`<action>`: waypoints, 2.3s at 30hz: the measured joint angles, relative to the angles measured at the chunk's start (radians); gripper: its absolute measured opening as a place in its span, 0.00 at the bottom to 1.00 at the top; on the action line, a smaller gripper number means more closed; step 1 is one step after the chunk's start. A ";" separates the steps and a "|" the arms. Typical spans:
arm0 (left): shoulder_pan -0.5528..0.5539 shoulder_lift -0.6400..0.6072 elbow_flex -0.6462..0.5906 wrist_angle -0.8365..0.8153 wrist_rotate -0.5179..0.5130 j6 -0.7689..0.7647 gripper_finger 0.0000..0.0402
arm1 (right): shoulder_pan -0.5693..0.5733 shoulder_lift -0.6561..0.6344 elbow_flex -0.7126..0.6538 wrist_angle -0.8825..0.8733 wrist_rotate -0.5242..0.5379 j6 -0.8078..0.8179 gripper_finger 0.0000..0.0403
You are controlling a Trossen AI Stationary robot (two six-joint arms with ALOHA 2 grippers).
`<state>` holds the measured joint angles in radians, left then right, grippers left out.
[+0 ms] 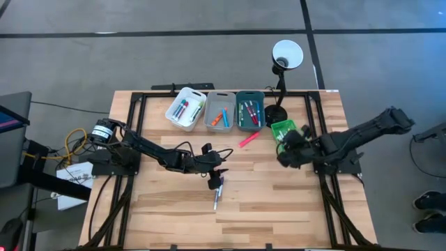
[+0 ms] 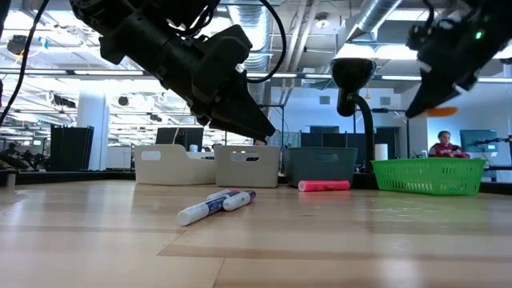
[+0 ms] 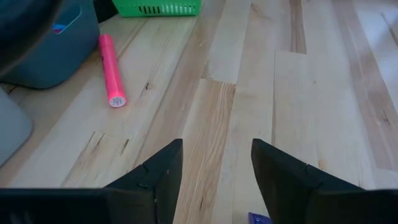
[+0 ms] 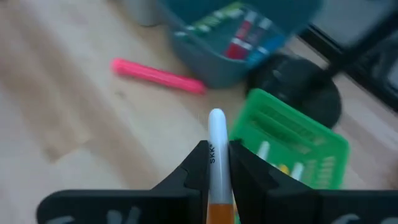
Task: Pick & Place Markers
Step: Put the orange highlighter pen into the green bin, then put the pink highlighter pen into the green bin
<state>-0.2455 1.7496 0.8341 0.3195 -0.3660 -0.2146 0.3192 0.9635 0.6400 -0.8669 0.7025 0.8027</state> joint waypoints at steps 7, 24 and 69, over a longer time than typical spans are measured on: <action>0.000 0.000 0.000 0.000 0.000 0.000 0.46 | -0.133 -0.062 -0.108 0.014 0.001 0.062 0.11; 0.000 0.000 0.000 0.003 0.000 0.000 0.46 | -0.398 -0.059 -0.324 0.295 -0.154 -0.011 0.11; -0.174 0.000 0.001 -0.218 0.031 -0.294 0.46 | -0.383 -0.053 -0.123 0.356 -0.364 -0.261 0.35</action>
<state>-0.4199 1.7496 0.8349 0.1011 -0.3346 -0.5087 -0.0639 0.9100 0.5167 -0.5108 0.3389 0.5420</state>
